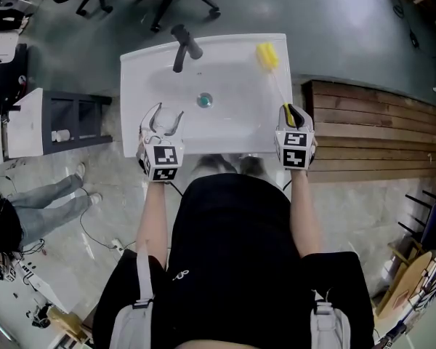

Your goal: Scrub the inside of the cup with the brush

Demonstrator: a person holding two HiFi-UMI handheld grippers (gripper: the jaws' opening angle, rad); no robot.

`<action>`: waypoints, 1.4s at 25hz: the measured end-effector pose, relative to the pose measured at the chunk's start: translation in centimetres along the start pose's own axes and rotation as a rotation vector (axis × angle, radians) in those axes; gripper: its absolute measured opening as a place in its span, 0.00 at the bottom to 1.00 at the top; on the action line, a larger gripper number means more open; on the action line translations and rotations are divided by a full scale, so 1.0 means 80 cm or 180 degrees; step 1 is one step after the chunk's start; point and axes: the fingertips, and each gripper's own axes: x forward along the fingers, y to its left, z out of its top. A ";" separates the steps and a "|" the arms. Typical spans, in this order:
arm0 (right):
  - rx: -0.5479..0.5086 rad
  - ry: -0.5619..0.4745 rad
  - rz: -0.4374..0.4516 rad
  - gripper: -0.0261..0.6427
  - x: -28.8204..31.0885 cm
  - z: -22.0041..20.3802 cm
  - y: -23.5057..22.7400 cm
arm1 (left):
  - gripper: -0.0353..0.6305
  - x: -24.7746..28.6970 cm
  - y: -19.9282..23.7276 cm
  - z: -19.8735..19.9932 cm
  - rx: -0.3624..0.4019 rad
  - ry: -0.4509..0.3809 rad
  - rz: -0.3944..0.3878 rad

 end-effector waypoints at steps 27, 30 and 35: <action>0.0220 0.0454 -0.0442 0.17 0.019 -0.035 0.015 | 0.45 0.026 0.123 -0.019 -0.0302 -0.0290 -0.0049; 0.0232 0.0444 -0.0507 0.19 0.017 -0.029 0.016 | 0.45 0.033 0.137 -0.022 -0.0344 -0.0323 -0.0083; 0.0208 0.0358 -0.0692 0.19 0.009 -0.005 0.012 | 0.45 0.047 0.165 -0.032 -0.0428 -0.0365 -0.0099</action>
